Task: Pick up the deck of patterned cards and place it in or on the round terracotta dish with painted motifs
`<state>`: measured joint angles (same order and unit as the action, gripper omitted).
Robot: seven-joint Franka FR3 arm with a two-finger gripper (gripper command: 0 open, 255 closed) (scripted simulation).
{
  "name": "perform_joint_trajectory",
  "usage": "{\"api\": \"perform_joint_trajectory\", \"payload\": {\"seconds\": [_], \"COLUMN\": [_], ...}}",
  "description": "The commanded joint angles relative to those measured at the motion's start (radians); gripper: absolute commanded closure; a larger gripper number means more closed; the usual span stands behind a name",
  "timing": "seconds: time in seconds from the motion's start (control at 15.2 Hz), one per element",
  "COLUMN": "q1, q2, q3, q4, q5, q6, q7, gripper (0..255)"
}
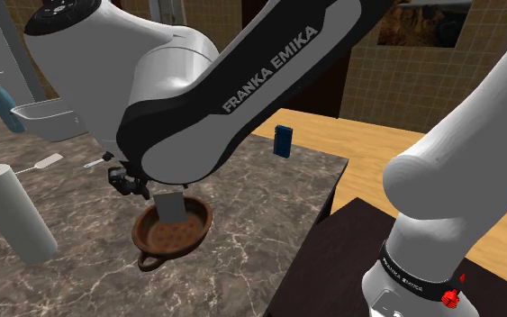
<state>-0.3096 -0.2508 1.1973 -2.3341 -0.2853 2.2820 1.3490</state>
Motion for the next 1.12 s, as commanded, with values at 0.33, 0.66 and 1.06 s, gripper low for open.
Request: {"api": "perform_joint_trajectory", "payload": {"seconds": [0.33,0.66,1.06], "q1": [0.037,0.117,0.117], "q2": [-0.029,-0.094,-0.094], "q3": [-0.031,-0.096,-0.095], "q4": [0.012,0.054,0.054], "q5": [0.038,0.113,0.113], "q6": [-0.028,-0.113,-0.112], "q7": [-0.026,-0.079,-0.079], "gripper": [0,0,0]}}
